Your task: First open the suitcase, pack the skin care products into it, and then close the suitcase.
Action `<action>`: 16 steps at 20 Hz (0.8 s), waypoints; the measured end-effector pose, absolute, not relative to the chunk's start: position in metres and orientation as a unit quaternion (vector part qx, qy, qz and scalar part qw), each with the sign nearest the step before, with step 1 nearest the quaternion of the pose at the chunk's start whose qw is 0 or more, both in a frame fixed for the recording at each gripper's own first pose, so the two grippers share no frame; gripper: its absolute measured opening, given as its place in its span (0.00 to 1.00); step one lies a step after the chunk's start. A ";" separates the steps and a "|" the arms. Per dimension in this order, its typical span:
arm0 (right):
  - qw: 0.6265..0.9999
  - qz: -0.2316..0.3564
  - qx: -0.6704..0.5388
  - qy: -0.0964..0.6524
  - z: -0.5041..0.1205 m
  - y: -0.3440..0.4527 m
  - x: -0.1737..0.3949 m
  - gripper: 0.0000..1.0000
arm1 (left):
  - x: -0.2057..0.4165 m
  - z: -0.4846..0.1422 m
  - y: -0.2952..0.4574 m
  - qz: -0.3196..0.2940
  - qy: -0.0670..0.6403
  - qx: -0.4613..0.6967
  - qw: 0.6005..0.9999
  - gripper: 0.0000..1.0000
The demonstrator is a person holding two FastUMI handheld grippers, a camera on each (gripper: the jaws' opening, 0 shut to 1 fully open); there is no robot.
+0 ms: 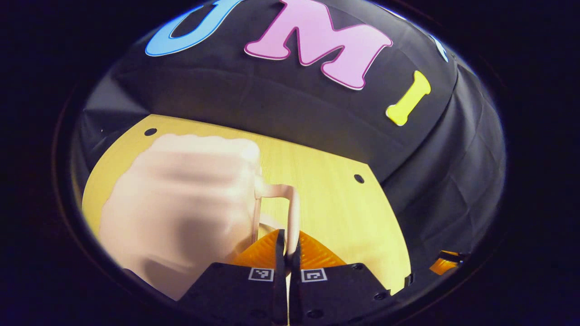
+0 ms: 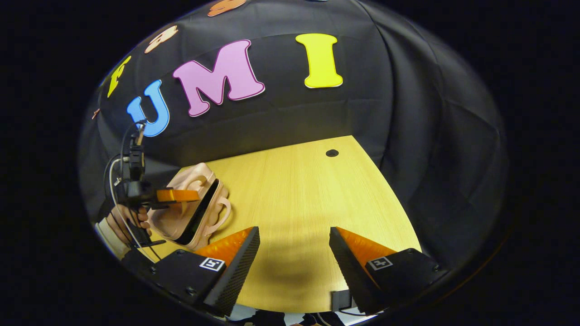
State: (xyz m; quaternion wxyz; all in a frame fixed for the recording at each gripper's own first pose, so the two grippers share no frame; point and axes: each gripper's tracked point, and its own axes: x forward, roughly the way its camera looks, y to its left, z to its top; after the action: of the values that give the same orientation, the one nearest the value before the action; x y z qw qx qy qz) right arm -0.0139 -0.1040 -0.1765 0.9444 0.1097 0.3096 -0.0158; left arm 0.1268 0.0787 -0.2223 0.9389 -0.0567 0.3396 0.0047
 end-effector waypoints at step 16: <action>0.981 0.071 0.070 0.164 -0.082 -0.029 0.030 0.98 | 0.031 -0.042 0.049 0.013 0.080 0.077 0.994 0.96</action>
State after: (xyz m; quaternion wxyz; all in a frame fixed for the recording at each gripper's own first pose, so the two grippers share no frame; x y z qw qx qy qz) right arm 0.0298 -0.0291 -0.0822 0.9815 0.0696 0.1639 0.0705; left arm 0.0311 0.0490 -0.0424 0.9938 0.0769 0.0797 0.0125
